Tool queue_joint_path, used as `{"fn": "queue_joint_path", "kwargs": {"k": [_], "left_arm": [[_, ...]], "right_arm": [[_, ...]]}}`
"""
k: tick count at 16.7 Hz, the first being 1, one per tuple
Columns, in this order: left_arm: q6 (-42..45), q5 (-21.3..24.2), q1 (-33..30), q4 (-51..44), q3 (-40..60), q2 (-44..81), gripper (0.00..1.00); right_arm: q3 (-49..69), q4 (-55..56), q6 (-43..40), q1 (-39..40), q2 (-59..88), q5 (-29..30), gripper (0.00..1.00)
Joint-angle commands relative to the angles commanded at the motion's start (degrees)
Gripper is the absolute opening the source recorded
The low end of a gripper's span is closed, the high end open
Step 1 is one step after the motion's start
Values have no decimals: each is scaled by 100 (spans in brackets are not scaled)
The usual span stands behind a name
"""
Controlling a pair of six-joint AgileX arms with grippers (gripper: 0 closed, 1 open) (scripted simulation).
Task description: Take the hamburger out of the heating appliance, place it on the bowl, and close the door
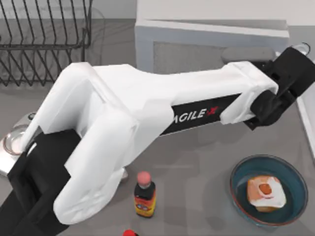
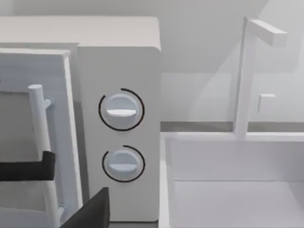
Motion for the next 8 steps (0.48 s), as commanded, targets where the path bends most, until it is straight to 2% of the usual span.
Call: {"fn": "queue_joint_path", "kwargs": {"k": [5,8], "left_arm": [[430,274,439,-375,1704,919,0],[621,396,637,-524,2245,1269,0]], "right_arm": [[0,0,0,0,0,0,100],[0,0,0,0,0,0,100]]}}
